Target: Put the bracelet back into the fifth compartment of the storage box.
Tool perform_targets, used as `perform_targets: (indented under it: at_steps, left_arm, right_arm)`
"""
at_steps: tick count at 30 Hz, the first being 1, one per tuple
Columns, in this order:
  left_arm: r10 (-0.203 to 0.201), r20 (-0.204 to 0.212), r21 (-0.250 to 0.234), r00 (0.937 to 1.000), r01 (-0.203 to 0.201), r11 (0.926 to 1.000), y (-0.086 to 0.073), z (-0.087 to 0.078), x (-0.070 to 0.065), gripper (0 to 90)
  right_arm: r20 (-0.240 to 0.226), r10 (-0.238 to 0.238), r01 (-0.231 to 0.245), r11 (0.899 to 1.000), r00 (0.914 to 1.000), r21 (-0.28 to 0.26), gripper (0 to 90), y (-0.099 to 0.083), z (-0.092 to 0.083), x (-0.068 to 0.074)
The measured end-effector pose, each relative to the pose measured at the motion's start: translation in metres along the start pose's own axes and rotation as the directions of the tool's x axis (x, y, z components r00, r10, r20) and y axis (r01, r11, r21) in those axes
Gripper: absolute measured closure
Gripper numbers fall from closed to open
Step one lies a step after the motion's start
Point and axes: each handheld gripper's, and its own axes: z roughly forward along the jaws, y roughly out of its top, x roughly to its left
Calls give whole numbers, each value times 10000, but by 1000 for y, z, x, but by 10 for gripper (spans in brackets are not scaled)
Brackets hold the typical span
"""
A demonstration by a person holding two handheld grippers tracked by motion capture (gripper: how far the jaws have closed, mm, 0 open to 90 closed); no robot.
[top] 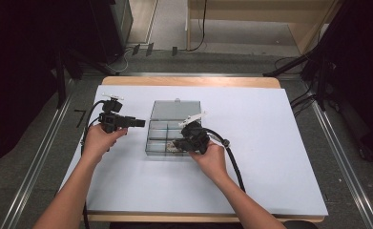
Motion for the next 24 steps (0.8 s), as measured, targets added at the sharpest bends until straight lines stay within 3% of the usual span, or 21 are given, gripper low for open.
perform_targets:
  at_steps: [24]
  left_arm:
    - [27, 24, 100, 10000, -27, 9999, 0, 2, -2, 384]
  right_arm:
    - [1, 181, -181, 9993, 9998, 335, 831, -2, 6, 1]
